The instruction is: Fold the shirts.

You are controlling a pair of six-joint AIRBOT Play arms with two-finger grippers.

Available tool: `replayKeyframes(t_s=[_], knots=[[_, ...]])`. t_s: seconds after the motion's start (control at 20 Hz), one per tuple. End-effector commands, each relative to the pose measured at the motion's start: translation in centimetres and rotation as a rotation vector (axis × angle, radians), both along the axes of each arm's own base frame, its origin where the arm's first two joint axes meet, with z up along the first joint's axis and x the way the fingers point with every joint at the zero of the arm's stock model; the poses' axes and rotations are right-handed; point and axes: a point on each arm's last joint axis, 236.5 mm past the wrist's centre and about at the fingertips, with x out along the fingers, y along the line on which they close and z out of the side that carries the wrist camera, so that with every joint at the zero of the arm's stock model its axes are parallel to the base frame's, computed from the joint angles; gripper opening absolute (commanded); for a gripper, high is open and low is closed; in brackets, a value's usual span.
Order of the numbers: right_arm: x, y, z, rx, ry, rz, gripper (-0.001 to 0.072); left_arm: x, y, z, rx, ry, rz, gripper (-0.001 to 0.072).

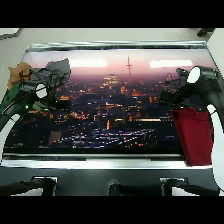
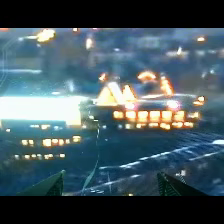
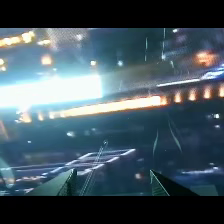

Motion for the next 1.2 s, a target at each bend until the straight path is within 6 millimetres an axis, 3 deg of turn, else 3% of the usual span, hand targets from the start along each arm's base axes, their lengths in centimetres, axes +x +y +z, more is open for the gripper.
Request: replayKeyframes(t_s=[0.0,0.25,0.4,0.55,0.65,0.75,0.85,0.9,1.0,1.15], knots=[[0.0,0.1,0.0,0.000,0.001,0.001,0.0562,0.0,0.0,0.0,0.000,0.000,-0.001,0.0717],[0.1,0.1,0.0,0.001,-0.002,0.000,0.0559,0.8,-0.4,0.1,-0.024,-0.033,0.030,0.0717],[1.7,0.0,0.3,-0.001,-0.073,-0.008,0.0555,2.3,-0.7,0.3,-0.037,-0.093,0.027,0.0717],[3.9,-0.1,0.9,-0.002,-0.168,-0.020,0.0555,2.4,-0.9,0.4,-0.043,-0.100,0.026,0.0716],[5.4,-0.2,1.5,-0.001,-0.236,-0.028,0.0555,3.7,0.0,1.0,-0.007,-0.156,-0.008,0.0719],[5.7,-0.2,1.7,-0.001,-0.251,-0.030,0.0555,7.0,3.6,3.8,0.046,-0.285,0.053,0.0720],[5.6,-0.2,1.6,-0.002,-0.247,-0.029,0.0555,9.9,9.8,7.0,-0.007,-0.387,0.274,0.0720],[5.5,-0.1,1.5,0.000,-0.239,-0.028,0.0555,10.5,13.5,7.4,-0.049,-0.387,0.398,0.0720],[5.4,0.0,1.5,0.006,-0.237,-0.028,0.0555,9.6,18.6,4.9,-0.164,-0.290,0.590,0.0720],[5.5,0.0,1.5,0.006,-0.238,-0.028,0.0555,7.6,21.8,-0.9,-0.278,-0.120,0.743,0.0720]])
